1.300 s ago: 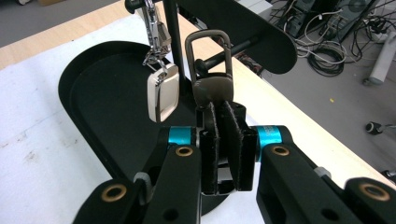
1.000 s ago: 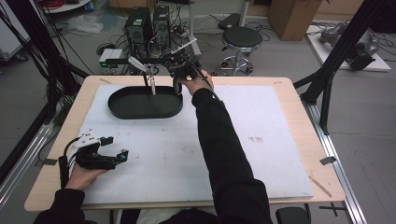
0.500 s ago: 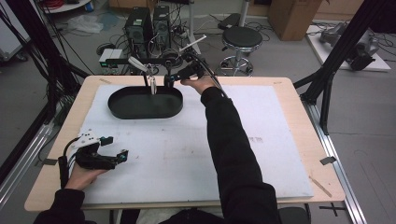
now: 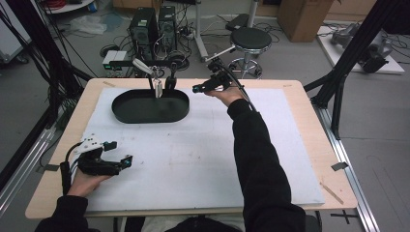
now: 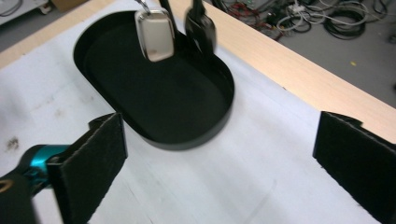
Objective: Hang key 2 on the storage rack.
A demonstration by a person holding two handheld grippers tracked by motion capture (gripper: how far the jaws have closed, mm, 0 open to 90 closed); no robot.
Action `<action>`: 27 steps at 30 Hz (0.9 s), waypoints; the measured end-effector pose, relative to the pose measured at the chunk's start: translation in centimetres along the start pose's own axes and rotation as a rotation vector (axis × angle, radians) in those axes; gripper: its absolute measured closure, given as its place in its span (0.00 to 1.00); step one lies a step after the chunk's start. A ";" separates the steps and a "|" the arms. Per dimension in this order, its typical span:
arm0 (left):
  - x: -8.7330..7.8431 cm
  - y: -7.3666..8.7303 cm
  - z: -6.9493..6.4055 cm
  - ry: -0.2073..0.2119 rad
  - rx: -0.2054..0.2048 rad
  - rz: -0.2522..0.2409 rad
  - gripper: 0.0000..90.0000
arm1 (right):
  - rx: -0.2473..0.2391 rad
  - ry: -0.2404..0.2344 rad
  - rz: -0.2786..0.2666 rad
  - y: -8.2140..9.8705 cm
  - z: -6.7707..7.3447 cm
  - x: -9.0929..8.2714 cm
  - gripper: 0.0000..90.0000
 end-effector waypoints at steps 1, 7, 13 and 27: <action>0.0 0.0 0.0 -0.001 -0.001 -0.001 0.09 | -0.008 0.001 -0.007 0.2 -0.1 -0.3 0.02; 0.0 0.0 0.0 -0.003 0.001 0.003 0.09 | -0.002 0.019 -0.035 1.3 -0.3 -2.2 0.01; 0.0 0.1 -0.1 0.000 -0.001 0.004 0.09 | -0.009 0.044 -0.051 2.4 0.0 -3.8 0.01; 0.0 0.1 0.0 -0.008 0.000 0.012 0.09 | 0.025 0.079 -0.064 6.9 -0.5 -7.2 0.01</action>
Point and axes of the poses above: each handheld gripper's, and its own axes: x roughly forward along the jaws, y roughly out of its underside, z roughly to its left, the point moved 7 cm from there along x, roughly forward along the jaws, and after that the axes turned 9 degrees about -y, right-handed, at the moved point
